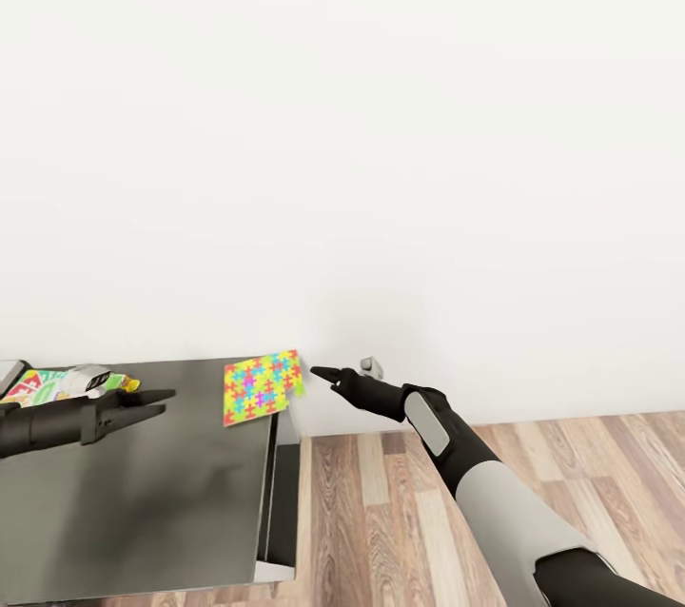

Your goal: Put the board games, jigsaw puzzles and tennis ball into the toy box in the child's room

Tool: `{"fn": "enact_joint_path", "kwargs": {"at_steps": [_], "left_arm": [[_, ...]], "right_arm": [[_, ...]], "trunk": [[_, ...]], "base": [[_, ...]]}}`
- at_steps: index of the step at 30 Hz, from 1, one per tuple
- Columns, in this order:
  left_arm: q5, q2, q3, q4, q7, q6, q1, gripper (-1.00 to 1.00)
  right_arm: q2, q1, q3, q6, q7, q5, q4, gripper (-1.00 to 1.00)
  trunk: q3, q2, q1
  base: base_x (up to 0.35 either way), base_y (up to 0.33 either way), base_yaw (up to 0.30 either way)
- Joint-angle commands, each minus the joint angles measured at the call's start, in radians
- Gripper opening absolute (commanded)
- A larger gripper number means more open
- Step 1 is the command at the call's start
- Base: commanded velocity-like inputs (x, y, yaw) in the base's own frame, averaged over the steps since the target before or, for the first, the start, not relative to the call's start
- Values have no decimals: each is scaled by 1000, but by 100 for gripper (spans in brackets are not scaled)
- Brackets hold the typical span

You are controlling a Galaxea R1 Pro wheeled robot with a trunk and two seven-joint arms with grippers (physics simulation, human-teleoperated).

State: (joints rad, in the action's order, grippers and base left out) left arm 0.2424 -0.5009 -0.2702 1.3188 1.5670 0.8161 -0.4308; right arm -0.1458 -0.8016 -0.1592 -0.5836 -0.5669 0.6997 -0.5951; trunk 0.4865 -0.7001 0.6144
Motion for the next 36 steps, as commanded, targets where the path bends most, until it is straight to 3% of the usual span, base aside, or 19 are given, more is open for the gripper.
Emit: {"fn": "enact_joint_path", "kwargs": {"at_steps": [1,27,36], "left_arm": [[0,0,0,0,4,11,0,100],[2,1,-1,-1,4,13,1,100],[3,0,-5,0,4,39,1,100]], "right_arm": [[0,-1,-1,-6,1,5,0,100],[4,-2,3,-7,3,6,1,100],[5,-2,4,-8,4,6,1,100]], "trunk": [[1,-1,0],[1,-1,0],[29,-64,35]], "base": [[133,147,0],[22,20,0],[0,0,0]]}}
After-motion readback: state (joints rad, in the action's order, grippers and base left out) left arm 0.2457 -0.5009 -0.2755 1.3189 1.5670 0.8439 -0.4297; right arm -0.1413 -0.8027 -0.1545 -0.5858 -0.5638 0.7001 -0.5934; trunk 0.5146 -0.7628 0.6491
